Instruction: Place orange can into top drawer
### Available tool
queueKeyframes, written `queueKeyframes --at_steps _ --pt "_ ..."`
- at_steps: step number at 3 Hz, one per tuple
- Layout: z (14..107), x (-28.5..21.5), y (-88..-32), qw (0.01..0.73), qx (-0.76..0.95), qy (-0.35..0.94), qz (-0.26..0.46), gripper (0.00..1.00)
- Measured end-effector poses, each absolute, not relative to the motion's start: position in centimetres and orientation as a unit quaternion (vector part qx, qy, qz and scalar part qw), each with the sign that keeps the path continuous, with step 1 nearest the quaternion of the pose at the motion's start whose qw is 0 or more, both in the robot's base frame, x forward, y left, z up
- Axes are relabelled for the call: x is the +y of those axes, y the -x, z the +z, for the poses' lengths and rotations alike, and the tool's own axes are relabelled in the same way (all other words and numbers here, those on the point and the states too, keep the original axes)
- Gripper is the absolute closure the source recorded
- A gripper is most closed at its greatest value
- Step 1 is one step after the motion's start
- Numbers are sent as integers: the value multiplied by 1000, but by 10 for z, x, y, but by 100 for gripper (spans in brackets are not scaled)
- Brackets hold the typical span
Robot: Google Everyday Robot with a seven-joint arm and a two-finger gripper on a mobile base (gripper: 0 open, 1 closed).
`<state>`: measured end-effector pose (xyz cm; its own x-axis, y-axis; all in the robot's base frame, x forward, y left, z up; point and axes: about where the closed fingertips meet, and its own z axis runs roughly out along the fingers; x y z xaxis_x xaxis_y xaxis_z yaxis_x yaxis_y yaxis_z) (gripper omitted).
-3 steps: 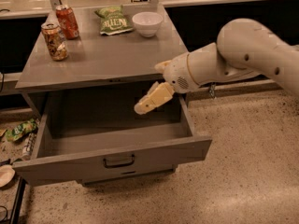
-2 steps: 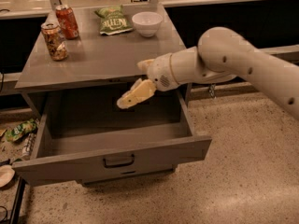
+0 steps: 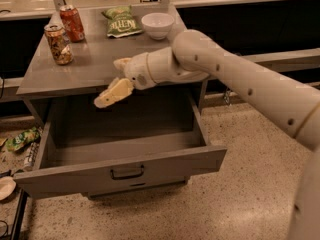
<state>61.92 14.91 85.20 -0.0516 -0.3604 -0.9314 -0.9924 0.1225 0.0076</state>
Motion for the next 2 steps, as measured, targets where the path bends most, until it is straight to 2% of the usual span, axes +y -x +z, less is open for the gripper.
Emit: queueKeyframes --at_steps 1,2 --pt "878 196 -654 443 590 558 380 0" --pt "878 196 -654 443 590 558 380 0"
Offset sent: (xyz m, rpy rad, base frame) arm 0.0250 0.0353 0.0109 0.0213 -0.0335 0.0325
